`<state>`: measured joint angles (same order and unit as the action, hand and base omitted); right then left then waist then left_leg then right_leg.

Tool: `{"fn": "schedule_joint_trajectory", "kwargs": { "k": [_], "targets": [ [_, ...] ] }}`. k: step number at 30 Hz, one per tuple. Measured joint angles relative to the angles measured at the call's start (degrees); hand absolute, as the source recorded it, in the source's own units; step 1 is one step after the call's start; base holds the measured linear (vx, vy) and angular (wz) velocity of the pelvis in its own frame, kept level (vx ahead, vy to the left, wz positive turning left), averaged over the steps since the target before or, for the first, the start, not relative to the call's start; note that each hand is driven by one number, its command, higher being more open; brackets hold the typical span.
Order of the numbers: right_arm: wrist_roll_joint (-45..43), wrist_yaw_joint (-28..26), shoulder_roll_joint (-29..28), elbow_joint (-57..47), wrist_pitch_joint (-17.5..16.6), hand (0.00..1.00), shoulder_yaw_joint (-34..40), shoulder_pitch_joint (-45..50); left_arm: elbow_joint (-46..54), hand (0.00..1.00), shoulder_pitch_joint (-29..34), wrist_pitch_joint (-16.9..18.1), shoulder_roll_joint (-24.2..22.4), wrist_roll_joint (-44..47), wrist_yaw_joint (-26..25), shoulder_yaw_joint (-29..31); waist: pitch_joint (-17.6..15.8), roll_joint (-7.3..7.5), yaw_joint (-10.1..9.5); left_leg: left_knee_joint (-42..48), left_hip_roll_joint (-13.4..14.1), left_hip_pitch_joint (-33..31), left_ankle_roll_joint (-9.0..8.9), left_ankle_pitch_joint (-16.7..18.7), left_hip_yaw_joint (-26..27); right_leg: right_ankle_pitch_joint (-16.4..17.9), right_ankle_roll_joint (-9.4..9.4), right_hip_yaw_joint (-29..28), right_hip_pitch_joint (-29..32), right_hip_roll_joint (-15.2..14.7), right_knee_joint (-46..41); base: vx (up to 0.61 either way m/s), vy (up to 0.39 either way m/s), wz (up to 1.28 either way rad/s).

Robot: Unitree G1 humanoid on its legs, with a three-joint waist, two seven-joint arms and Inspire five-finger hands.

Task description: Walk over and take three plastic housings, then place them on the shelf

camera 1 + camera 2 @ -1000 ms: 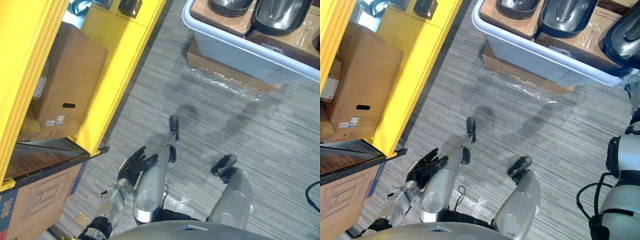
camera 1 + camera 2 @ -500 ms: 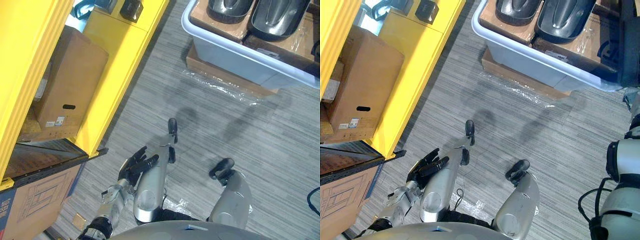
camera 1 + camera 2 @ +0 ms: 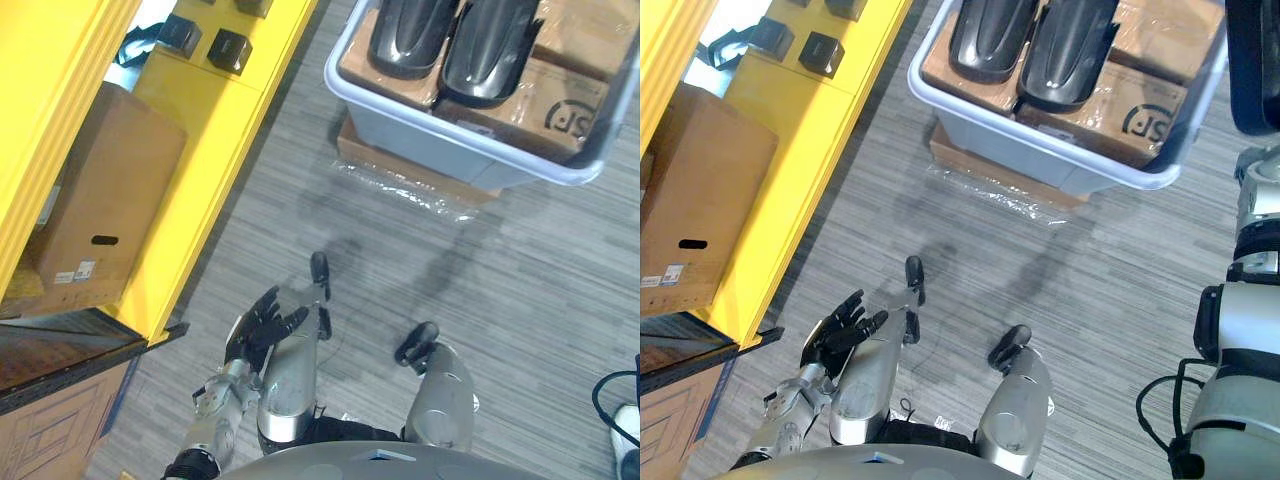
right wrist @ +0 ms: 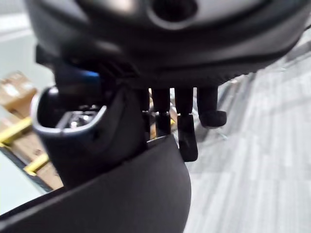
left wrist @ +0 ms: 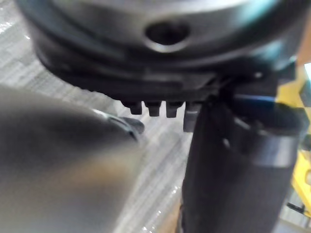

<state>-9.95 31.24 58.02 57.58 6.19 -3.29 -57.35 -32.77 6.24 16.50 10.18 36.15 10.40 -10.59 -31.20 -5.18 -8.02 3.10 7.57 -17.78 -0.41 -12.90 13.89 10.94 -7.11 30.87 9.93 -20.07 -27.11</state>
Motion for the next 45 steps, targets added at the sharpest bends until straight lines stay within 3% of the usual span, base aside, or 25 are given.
{"fn": "schedule_joint_trajectory", "kwargs": {
  "k": [1, 6, 7, 9, 12, 16, 20, 21, 22, 25, 31, 41, 45],
  "targets": [
    [0.8, 0.5, -0.4, -1.8, -0.6, 0.0, 0.5, 0.9, 2.0, 1.0, 0.5, 0.0, 0.0, 0.0, -0.1, 0.5, 0.2, 0.23, 0.17, -0.9, 0.0, 1.1, -0.16, -0.3, 0.1, -0.1, 0.0, 0.0, -0.9, 0.3, 0.6, 0.1, -0.066, -0.1],
    [9.1, 3.1, -7.8, -12.3, -3.8, 0.0, 5.4, 8.5, 15.1, 1.0, -0.2, -0.8, 2.3, 1.4, -2.0, 1.5, 3.4, 6.31, 1.8, -7.9, -0.3, 7.7, -1.23, -2.0, 1.5, -0.4, -0.51, 0.2, -5.7, 2.3, 5.1, 0.11, -0.061, -0.08],
    [11.1, 3.3, -9.5, -14.2, -4.4, 0.0, 6.5, 10.7, 16.9, 1.0, -1.8, -2.8, 2.2, 4.4, -1.8, 1.6, 4.6, 7.16, 2.12, -7.9, -0.4, 7.8, -1.33, -1.8, 1.6, -0.7, -0.82, 0.3, -6.3, 2.5, 6.2, 0.13, -0.065, 0.04],
    [14.2, 3.3, -12.1, -17.3, -4.9, 0.0, 7.8, 14.4, 19.0, 1.0, -5.1, -6.3, 1.7, 7.7, -1.8, 1.5, 6.2, 7.5, 2.26, -7.9, -0.4, 8.3, -1.54, -1.5, 1.7, -1.7, -1.13, 0.5, -7.8, 3.1, 8.4, 0.14, -0.06, 0.0],
    [21.1, 3.5, -18.7, -22.6, -6.1, 0.0, 8.7, 20.7, 24.6, 1.0, -8.7, -13.1, 0.5, 17.1, -1.7, 1.5, 9.3, 7.52, 3.55, -8.0, -0.3, 8.6, -1.57, -1.5, 2.1, -3.7, -1.69, 1.2, -10.2, 4.1, 13.2, 0.09, -0.044, 0.02],
    [26.9, 3.3, -26.7, -27.1, -7.0, 0.0, 8.2, 25.7, 26.0, 1.0, -15.0, -16.9, -1.4, 28.1, -2.9, -0.4, 11.2, 7.18, 4.44, -8.1, -0.5, 10.6, -1.59, -1.5, 3.9, -6.2, -1.89, 0.5, -13.4, 5.0, 18.1, 0.02, -0.022, -0.14],
    [31.1, 1.8, -32.0, -32.6, -7.2, 0.0, 5.6, 28.4, 23.7, 1.0, -21.0, -16.1, -3.6, 39.5, -6.8, -1.6, 14.5, 6.42, 6.78, -8.3, 0.5, 11.6, -1.69, -1.4, 5.8, -9.3, -1.45, -1.1, -14.9, 6.8, 23.1, -0.07, -0.002, -0.32],
    [32.1, 0.7, -32.1, -35.6, -10.8, 0.0, 3.5, 32.0, 19.0, 1.0, -22.8, -15.2, -4.6, 47.0, -8.7, -2.9, 18.0, 5.48, 7.11, -8.3, 2.0, 12.5, -1.92, 0.2, 6.3, -10.3, -0.97, -2.5, -15.1, 8.3, 24.5, -0.17, 0.012, -0.46],
    [32.1, 0.5, -32.2, -35.7, -11.6, 0.0, 3.1, 32.7, 17.8, 1.0, -22.8, -15.2, -4.9, 47.5, -9.1, -3.2, 19.0, 5.42, 7.14, -8.3, 2.1, 12.6, -1.99, 0.3, 6.3, -10.4, -0.87, -2.7, -15.1, 8.3, 24.6, -0.12, 0.016, -0.37],
    [32.1, 0.4, -33.8, -35.8, -12.5, 0.0, 2.6, 33.4, 16.2, 1.0, -22.8, -14.3, -5.0, 47.5, -9.5, -5.0, 20.2, 5.52, 7.09, -8.3, 2.1, 13.1, -2.45, 1.0, 6.6, -11.1, -0.9, -2.9, -15.8, 8.5, 25.8, -0.06, 0.021, -0.06],
    [32.9, -3.4, -37.8, -35.8, -15.1, 0.0, -3.8, 35.7, 12.5, 1.0, -24.3, -13.6, -5.9, 46.4, -10.9, -8.1, 22.0, 5.58, 6.98, -8.3, 1.1, 14.0, -1.64, 1.0, 7.1, -12.9, -1.48, -3.0, -17.6, 8.2, 28.6, -0.01, 0.014, -0.02],
    [33.4, -4.5, -40.4, -34.5, -15.1, 0.0, -6.5, 36.7, 12.6, 1.0, -24.4, -7.1, -6.0, 46.2, -8.3, -10.5, 23.7, 6.08, 6.67, -8.3, 0.6, 14.3, -1.49, 0.9, 6.6, -13.4, -1.63, -2.5, -19.0, 8.2, 30.2, 0.0, 0.004, 0.03],
    [33.5, -4.4, -40.5, -32.8, -15.1, 0.0, -8.1, 37.6, 12.9, 1.0, -24.4, -6.3, -6.7, 44.5, -8.3, -11.0, 24.8, 6.15, 6.66, -8.3, 0.6, 14.3, -1.51, 0.9, 6.5, -13.4, -1.63, -2.4, -19.1, 8.2, 30.2, 0.0, 0.0, 0.0]
  ]
}}
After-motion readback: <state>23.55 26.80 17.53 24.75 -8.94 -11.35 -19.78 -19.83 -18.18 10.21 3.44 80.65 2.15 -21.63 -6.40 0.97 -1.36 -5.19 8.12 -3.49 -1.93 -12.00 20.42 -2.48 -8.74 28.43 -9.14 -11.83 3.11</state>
